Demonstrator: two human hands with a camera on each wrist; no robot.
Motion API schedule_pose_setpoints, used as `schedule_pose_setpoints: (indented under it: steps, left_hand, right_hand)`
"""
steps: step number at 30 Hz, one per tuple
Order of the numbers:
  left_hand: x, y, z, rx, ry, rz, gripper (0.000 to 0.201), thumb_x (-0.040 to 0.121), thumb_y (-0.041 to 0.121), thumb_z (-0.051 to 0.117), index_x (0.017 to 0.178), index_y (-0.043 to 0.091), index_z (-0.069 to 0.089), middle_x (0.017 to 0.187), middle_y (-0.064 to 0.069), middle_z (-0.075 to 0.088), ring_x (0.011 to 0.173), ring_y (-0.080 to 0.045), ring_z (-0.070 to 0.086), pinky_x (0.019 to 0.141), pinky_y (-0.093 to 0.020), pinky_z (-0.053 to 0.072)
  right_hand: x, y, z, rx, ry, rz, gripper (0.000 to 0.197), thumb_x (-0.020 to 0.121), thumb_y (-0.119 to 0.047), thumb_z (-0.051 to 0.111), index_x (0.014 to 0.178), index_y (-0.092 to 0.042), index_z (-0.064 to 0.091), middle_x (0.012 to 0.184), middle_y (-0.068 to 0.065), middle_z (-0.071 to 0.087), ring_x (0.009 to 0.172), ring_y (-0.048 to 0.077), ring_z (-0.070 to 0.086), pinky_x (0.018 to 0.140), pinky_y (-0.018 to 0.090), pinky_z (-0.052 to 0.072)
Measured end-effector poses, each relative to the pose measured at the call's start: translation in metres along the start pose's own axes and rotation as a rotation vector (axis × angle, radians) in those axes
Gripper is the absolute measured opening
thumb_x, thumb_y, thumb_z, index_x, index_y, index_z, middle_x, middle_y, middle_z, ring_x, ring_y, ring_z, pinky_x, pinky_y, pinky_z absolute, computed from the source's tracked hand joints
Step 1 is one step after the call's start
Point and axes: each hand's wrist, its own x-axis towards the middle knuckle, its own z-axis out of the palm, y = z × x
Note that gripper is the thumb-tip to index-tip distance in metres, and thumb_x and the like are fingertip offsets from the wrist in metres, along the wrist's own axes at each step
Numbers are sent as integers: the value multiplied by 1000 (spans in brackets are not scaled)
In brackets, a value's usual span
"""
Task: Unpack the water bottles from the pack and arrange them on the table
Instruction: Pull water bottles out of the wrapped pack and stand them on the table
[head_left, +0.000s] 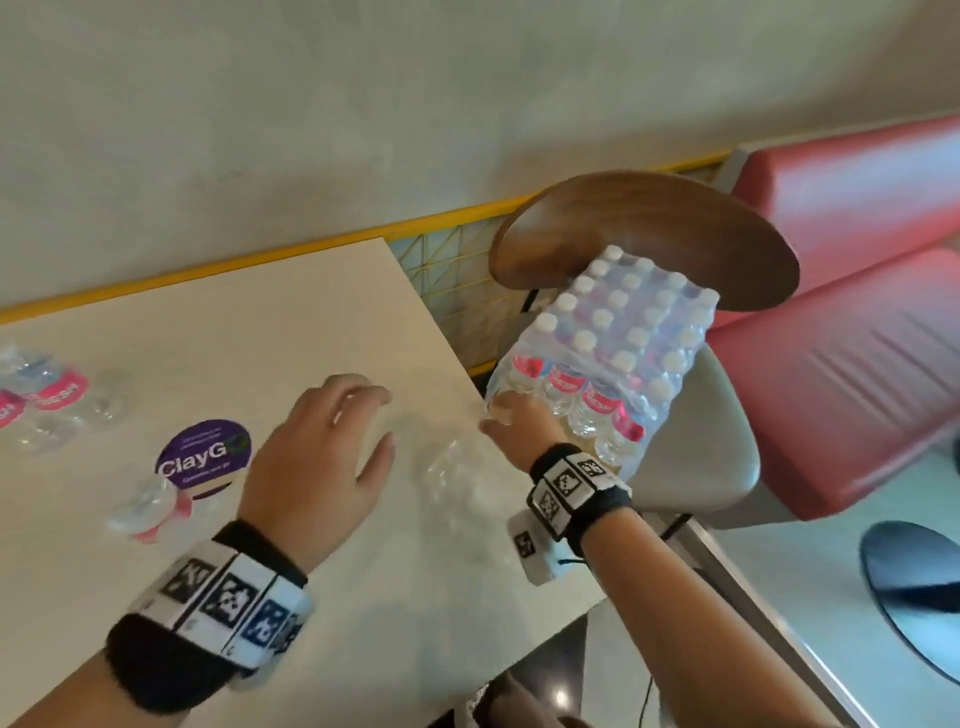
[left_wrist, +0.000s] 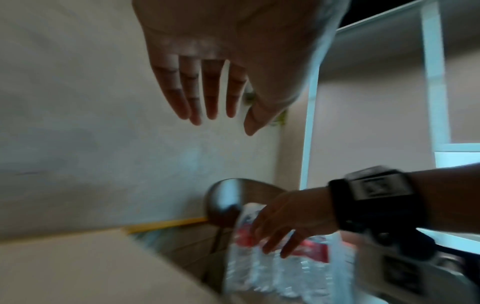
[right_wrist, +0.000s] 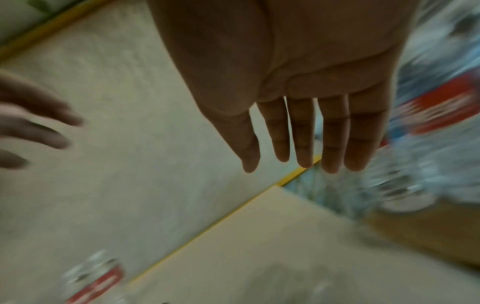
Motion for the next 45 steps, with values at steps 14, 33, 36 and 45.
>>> schedule_pose_setpoints:
  steps: [14,33,36,45]
  left_hand:
    - [155,126,200,-186,-577,-114,50,90,28,56,134,9,42,137,-10,48,126,-29,48,107,-42,39]
    - [158,93,197,-337,-579,-46,28,91,23,60,116,16,49,116,-9,60,104,-26,59,79,-32,44]
    - [148,76,172,-384,-589,-71,29,88,23,64,116,21,57,117,-9,65,103,-28,61,81,-28,47]
    - [81,-34,81,-268,-542,-372,23,84,27,67,105,18,63,106,-11,67,99,-30,61,84,-32,47]
  right_hand:
    - [10,94,-31,306,297,278,78,88,-27,59,149,-14,12,152,11,29,139,28,32,115,40,28]
    - [25,99,-33,406,347,221,23,86,-30,62,107,-34,55,112,1,63,94,23,62,83,38,54]
    - [11,89,-36,432,280,175,22,83,-33,65,102,-41,55,100,0,62,83,30,67,72,46,59]
    - [-6,-22,7,405,-177,-99,22,87,-24,64,106,-30,53,99,5,58,69,31,70,65,38,61]
